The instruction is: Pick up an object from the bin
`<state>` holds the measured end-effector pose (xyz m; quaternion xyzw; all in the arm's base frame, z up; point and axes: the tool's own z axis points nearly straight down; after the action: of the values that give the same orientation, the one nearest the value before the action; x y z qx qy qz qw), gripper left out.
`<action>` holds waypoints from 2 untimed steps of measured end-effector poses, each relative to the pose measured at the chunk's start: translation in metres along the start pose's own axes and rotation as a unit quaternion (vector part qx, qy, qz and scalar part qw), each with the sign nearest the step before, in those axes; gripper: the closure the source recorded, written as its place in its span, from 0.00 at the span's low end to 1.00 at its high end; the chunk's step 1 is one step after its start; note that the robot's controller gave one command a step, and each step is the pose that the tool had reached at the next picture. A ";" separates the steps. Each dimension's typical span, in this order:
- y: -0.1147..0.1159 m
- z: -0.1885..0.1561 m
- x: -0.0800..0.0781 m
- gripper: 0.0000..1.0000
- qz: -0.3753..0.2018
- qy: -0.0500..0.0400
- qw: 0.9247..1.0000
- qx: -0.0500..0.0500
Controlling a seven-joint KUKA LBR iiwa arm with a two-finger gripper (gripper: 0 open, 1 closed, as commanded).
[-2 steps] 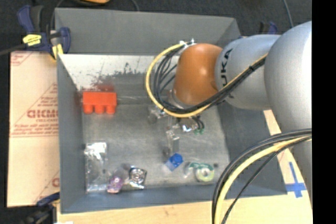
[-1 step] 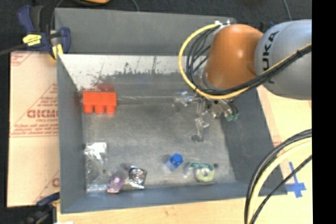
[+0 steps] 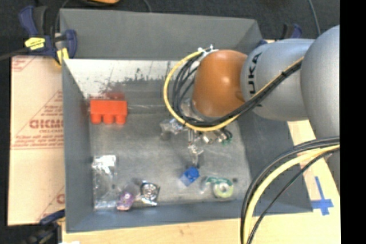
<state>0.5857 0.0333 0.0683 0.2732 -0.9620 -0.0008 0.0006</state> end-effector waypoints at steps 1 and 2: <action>-0.016 -0.083 0.088 0.00 -0.039 -0.002 0.999 0.004; 0.032 -0.005 0.056 0.00 -0.135 0.000 0.991 0.000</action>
Offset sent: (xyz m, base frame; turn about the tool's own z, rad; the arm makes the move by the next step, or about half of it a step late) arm -0.0662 -0.0547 0.0787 -0.0862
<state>0.5214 0.0314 0.0738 0.4005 -0.9163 -0.0009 0.0002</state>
